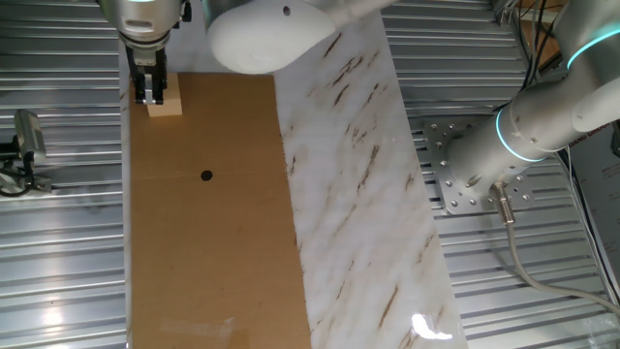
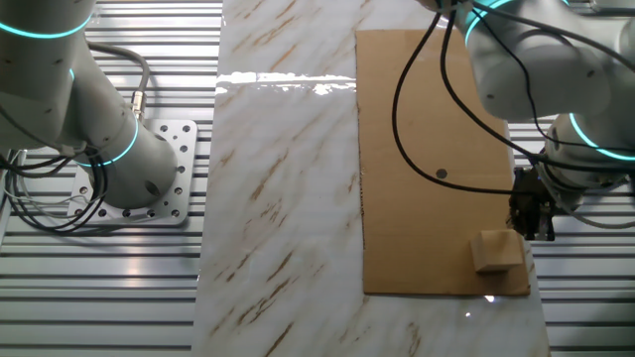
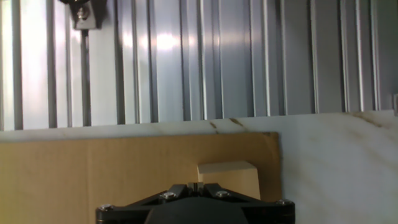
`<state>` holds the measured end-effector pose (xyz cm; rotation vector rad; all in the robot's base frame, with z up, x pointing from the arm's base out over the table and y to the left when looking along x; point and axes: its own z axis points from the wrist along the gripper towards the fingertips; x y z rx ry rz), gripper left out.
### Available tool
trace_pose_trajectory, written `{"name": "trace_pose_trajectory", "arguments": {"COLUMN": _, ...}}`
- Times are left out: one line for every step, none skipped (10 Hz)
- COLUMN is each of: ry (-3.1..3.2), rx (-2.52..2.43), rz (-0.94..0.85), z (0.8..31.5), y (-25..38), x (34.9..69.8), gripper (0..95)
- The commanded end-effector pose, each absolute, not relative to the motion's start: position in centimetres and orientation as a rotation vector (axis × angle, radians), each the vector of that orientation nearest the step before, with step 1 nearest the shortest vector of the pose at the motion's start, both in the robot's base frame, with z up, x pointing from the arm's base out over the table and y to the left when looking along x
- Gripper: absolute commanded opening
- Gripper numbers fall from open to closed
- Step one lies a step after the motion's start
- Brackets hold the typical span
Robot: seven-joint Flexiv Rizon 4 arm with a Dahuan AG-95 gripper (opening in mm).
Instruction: Hold a small block with the gripper and sweep it from left to right on the table
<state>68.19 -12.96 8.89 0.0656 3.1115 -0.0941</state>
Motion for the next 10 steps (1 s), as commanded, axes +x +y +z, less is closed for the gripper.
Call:
{"name": "trace_pose_trajectory", "arguments": {"ry": 3.116, "rx": 0.069, "rz": -0.094, "z": 8.9, "y": -13.0, "x": 68.3, "gripper": 0.0}}
{"name": "trace_pose_trajectory", "arguments": {"ry": 3.116, "rx": 0.076, "rz": -0.094, "z": 8.8, "y": -13.0, "x": 68.2, "gripper": 0.0}}
{"name": "trace_pose_trajectory", "arguments": {"ry": 3.116, "rx": 0.08, "rz": -0.096, "z": 8.8, "y": -13.0, "x": 68.2, "gripper": 0.0}}
{"name": "trace_pose_trajectory", "arguments": {"ry": 3.117, "rx": 0.087, "rz": -0.097, "z": 8.9, "y": -13.1, "x": 68.2, "gripper": 0.0}}
{"name": "trace_pose_trajectory", "arguments": {"ry": 3.117, "rx": 0.087, "rz": -0.097, "z": 8.9, "y": -13.3, "x": 68.1, "gripper": 0.0}}
{"name": "trace_pose_trajectory", "arguments": {"ry": 3.117, "rx": 0.087, "rz": -0.093, "z": 8.9, "y": -13.6, "x": 68.1, "gripper": 0.0}}
{"name": "trace_pose_trajectory", "arguments": {"ry": 3.117, "rx": 0.062, "rz": -0.082, "z": 8.8, "y": -14.4, "x": 67.9, "gripper": 0.0}}
{"name": "trace_pose_trajectory", "arguments": {"ry": 3.118, "rx": 0.044, "rz": -0.08, "z": 8.7, "y": -14.9, "x": 67.9, "gripper": 0.0}}
{"name": "trace_pose_trajectory", "arguments": {"ry": 3.114, "rx": 0.04, "rz": -0.078, "z": 8.6, "y": -15.2, "x": 67.9, "gripper": 0.0}}
{"name": "trace_pose_trajectory", "arguments": {"ry": 3.115, "rx": 0.047, "rz": -0.066, "z": 8.6, "y": -15.3, "x": 68.0, "gripper": 0.0}}
